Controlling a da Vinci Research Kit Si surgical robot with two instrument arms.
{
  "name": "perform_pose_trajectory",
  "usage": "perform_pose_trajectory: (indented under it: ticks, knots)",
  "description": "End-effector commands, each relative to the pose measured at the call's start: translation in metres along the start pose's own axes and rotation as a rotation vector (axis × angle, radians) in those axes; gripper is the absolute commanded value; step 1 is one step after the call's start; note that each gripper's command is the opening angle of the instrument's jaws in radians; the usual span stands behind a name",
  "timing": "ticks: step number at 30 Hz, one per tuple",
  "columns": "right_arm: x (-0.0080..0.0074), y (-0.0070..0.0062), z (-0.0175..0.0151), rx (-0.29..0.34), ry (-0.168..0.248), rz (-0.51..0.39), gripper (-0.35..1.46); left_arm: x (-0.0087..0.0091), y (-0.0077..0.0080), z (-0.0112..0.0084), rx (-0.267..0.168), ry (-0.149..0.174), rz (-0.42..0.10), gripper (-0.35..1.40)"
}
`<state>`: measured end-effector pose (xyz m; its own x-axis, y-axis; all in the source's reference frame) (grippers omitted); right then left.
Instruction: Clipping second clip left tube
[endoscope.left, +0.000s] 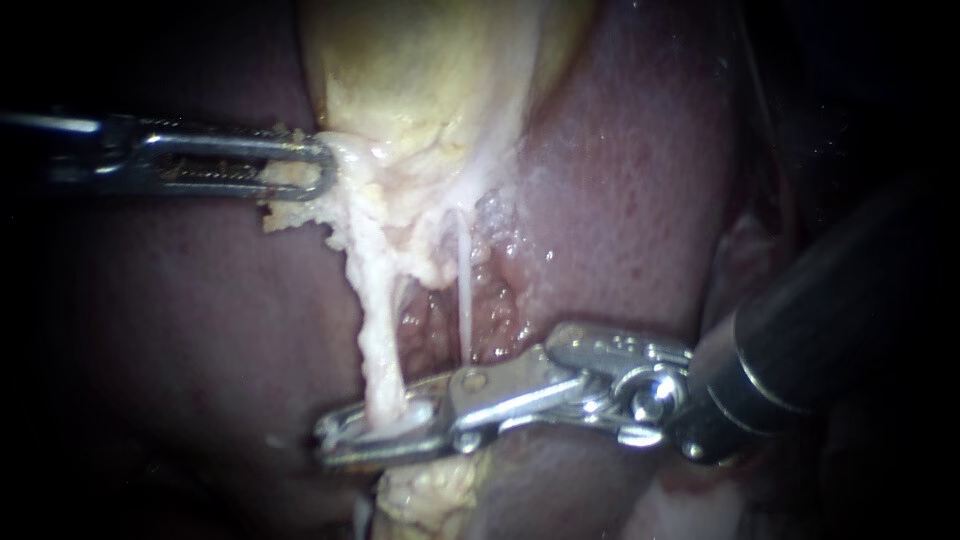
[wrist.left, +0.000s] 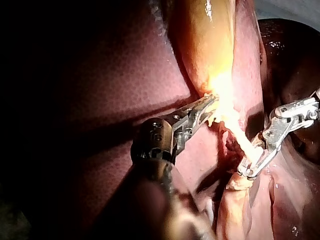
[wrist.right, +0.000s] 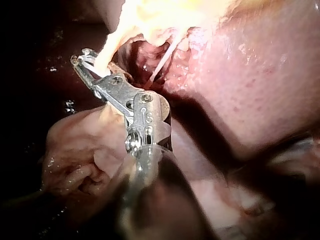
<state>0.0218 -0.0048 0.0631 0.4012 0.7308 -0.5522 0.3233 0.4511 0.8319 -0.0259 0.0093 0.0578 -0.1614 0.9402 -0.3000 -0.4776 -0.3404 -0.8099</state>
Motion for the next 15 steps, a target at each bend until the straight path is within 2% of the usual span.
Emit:
perform_pose_trajectory:
  ticks: [1, 15]
  knots:
    - [0.0, 0.0, 0.0, -0.002, -0.003, -0.001, -0.35, 0.0, 0.0, 0.0, 0.0, 0.0, 0.0, -0.35]
    - [-0.0003, 0.0002, 0.0, -0.004, -0.007, -0.002, -0.35, 0.0, 0.0, 0.0, 0.0, 0.0, 0.0, -0.35]
